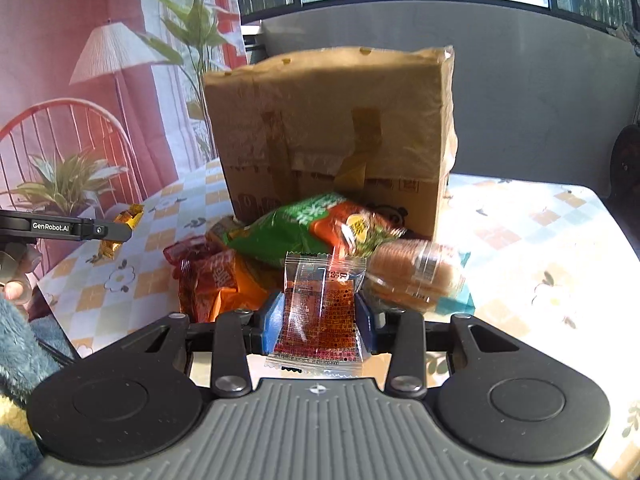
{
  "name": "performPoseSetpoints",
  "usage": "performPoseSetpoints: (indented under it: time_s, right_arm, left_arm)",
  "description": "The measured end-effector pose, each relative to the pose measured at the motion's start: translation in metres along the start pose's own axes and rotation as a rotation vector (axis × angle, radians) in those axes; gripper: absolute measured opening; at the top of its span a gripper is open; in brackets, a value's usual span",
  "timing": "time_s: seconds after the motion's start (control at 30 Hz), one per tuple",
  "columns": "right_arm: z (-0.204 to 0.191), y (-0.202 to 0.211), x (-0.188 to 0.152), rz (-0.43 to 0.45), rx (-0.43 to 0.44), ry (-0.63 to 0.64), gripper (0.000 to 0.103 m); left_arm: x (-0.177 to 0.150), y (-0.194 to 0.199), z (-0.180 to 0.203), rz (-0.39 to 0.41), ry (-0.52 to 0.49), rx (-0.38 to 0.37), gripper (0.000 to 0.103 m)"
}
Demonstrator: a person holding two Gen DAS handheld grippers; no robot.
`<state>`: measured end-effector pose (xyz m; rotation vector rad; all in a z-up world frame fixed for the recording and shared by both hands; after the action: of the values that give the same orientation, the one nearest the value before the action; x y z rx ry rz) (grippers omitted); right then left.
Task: Organize snacks
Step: 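Lift both held packets and carry them over the open box, then open the left gripper to drop the yellow packet while right drops red-strip packet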
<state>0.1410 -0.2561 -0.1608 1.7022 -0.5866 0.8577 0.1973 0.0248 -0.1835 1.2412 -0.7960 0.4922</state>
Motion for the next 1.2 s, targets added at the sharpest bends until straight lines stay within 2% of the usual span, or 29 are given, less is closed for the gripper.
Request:
performPoseSetpoints:
  time_s: [0.17, 0.37, 0.53, 0.73, 0.9, 0.97, 1.0, 1.03, 1.2]
  right_arm:
    - [0.014, 0.010, 0.035, 0.098, -0.039, 0.046, 0.041]
    - [0.028, 0.015, 0.085, 0.214, -0.073, 0.095, 0.041]
    - [0.034, 0.011, 0.125, 0.276, -0.085, 0.141, 0.041]
    - [0.035, -0.016, 0.169, 0.299, -0.056, 0.154, 0.041]
    - [0.034, -0.056, 0.200, 0.272, -0.051, 0.127, 0.041]
    - [0.035, -0.070, 0.206, 0.251, -0.054, 0.105, 0.043]
    - [0.035, -0.076, 0.208, 0.236, -0.047, 0.093, 0.046]
    - [0.035, -0.080, 0.210, 0.225, -0.048, 0.084, 0.047]
    - [0.035, -0.076, 0.206, 0.226, -0.056, 0.078, 0.051]
  left_arm:
    - [0.032, -0.001, 0.016, 0.070, -0.008, -0.044, 0.035]
    - [0.078, -0.003, 0.026, 0.158, -0.016, -0.044, 0.035]
    - [0.122, -0.002, 0.036, 0.228, -0.040, -0.081, 0.035]
    - [0.175, -0.018, 0.052, 0.280, -0.086, -0.093, 0.035]
    - [0.213, -0.053, 0.070, 0.260, -0.125, -0.112, 0.036]
    - [0.220, -0.071, 0.077, 0.228, -0.141, -0.102, 0.048]
    - [0.222, -0.079, 0.077, 0.211, -0.147, -0.094, 0.066]
    - [0.222, -0.084, 0.077, 0.204, -0.144, -0.090, 0.072]
    - [0.213, -0.082, 0.051, 0.168, -0.082, -0.110, 0.072]
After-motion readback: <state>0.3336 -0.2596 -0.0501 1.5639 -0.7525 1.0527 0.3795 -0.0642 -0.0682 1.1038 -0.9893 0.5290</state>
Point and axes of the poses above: each gripper's, at about its wrist camera, not at the fingertips, and y roughly against the way its jaws point, z to its right, x to its top, the point moved 2 cm from there along -y, roughly the way its jaws point, and after that the axes turned 5 degrees about -z, right-handed, at the moved point
